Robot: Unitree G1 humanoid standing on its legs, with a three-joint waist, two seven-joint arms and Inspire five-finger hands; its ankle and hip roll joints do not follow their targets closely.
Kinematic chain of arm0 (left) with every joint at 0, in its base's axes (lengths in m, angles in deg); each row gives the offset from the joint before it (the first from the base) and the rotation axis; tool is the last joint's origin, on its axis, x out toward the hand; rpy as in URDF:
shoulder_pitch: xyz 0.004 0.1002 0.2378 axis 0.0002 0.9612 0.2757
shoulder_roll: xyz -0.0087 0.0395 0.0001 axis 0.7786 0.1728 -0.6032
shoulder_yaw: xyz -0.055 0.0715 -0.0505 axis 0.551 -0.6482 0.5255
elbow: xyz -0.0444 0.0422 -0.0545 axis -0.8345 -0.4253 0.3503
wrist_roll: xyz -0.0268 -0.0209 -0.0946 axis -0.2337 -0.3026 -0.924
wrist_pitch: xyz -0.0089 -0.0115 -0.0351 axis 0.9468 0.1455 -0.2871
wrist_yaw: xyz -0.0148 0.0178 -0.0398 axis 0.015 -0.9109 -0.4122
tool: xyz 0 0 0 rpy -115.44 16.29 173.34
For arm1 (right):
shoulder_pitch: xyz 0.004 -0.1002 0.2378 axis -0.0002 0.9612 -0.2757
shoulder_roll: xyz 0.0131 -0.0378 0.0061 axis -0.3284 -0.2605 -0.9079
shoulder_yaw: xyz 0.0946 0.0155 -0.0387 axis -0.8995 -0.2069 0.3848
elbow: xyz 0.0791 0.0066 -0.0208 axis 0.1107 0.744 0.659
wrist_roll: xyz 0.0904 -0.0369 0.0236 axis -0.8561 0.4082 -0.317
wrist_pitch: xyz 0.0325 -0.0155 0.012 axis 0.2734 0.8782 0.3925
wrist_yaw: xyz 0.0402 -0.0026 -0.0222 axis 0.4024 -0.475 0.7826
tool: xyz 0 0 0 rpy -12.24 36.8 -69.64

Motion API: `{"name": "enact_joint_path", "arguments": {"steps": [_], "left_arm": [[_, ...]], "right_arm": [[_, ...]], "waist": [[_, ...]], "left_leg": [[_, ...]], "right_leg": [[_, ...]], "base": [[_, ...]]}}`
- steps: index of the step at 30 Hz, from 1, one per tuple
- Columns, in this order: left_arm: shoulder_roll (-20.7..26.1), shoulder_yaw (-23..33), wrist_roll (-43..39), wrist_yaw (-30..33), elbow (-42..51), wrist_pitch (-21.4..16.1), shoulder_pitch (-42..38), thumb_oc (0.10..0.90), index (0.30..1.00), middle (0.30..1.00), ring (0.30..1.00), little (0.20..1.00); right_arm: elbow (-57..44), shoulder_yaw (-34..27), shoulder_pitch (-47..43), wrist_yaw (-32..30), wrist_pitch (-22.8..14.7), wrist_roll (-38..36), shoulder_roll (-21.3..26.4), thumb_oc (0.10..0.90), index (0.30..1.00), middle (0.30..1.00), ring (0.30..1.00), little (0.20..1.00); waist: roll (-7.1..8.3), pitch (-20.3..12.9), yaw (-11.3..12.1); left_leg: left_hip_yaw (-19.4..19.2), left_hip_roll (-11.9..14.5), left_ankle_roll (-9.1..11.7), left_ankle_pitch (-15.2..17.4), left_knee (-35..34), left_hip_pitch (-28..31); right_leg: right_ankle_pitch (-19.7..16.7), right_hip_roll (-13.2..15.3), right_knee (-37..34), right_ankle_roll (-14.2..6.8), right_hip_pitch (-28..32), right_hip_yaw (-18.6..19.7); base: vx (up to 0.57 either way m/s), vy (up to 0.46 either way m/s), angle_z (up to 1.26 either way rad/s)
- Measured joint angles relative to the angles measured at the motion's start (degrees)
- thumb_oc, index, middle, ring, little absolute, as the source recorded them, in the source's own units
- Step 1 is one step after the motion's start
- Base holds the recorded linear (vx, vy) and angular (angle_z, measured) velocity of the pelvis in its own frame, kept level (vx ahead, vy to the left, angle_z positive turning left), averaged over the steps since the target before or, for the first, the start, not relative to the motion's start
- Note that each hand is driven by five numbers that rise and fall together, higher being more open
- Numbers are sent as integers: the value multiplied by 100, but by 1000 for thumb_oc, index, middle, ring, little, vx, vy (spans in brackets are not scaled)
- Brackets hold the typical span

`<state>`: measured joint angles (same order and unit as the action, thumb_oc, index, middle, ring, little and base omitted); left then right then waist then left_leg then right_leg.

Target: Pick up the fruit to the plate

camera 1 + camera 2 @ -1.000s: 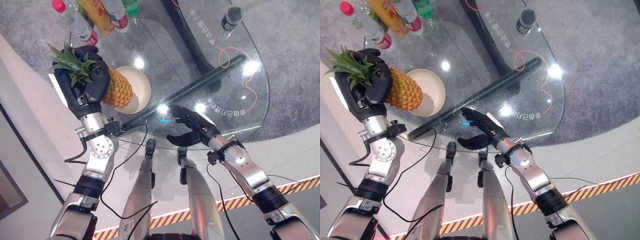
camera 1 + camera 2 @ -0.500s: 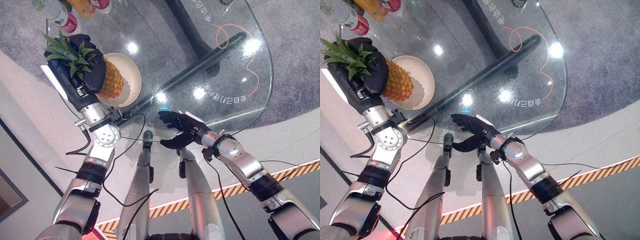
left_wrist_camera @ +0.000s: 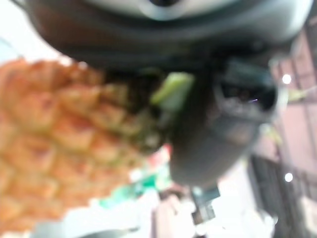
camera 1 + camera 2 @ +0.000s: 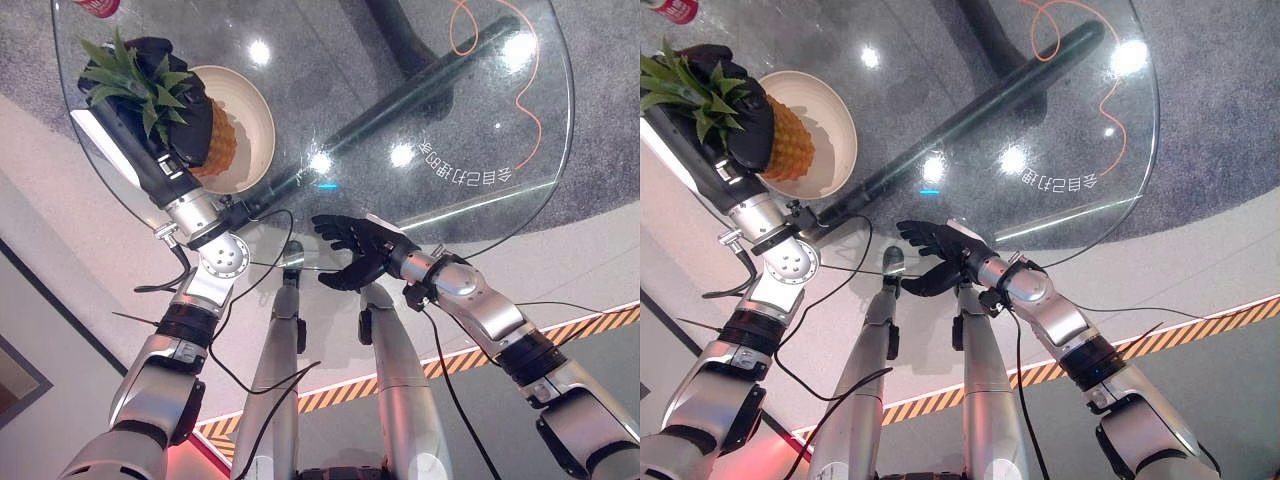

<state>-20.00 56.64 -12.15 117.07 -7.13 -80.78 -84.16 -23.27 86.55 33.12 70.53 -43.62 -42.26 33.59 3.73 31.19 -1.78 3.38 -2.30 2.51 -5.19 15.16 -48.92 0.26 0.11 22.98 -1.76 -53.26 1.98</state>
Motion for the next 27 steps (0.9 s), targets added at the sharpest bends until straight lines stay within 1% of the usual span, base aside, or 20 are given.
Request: {"name": "enact_joint_path", "arguments": {"steps": [4,7,11,15,19,24,27], "left_arm": [[20,-33,89,92,-372,-9,-209,100,300,300,300,200],[64,-44,193,125,-430,-17,-266,100,300,300,300,200],[74,-50,220,275,-536,-58,-467,100,300,300,300,200],[87,-50,226,378,-537,-210,-616,100,300,300,300,200],[105,-56,227,491,-566,-211,-768,100,300,300,300,200],[125,-74,226,493,-886,-173,-1002,100,300,300,300,200],[240,-219,270,608,-1018,-197,-1144,100,300,300,300,200]], "right_arm": [[-1,23,-180,2,0,-54,19,800,900,900,900,900],[1,72,-270,2,-2,-150,41,800,900,900,900,900],[9,78,-352,6,-27,-227,45,800,900,900,900,900],[24,78,-447,23,-32,-253,47,800,900,900,900,900],[25,75,-537,26,-120,-275,98,800,900,900,900,900],[21,64,-714,58,-190,-289,187,800,900,900,900,900],[38,74,-783,143,-232,-447,264,800,900,900,900,900]], "waist": [[8,2,-84],[12,2,-127],[17,-1,-145],[18,-2,-150],[22,-4,-159],[25,-5,-186],[33,-10,-187]], "left_leg": [[2,0,0,-1,11,-165],[3,-3,13,10,67,-263],[7,1,44,33,202,-404],[11,7,86,59,266,-498],[13,10,102,72,361,-667],[16,9,113,84,499,-920],[17,13,114,84,508,-995]], "right_leg": [[-7,-5,18,-2,-170,1],[4,-6,82,-18,-274,2],[10,-22,196,-25,-409,3],[11,-37,249,-27,-510,5],[16,-47,303,-34,-659,5],[10,-56,381,-26,-883,5],[6,-61,383,-20,-955,4]], "base": [[0,0,0],[0,0,0],[0,0,0],[0,0,0],[0,0,0],[0,0,0],[0,0,0]]}}
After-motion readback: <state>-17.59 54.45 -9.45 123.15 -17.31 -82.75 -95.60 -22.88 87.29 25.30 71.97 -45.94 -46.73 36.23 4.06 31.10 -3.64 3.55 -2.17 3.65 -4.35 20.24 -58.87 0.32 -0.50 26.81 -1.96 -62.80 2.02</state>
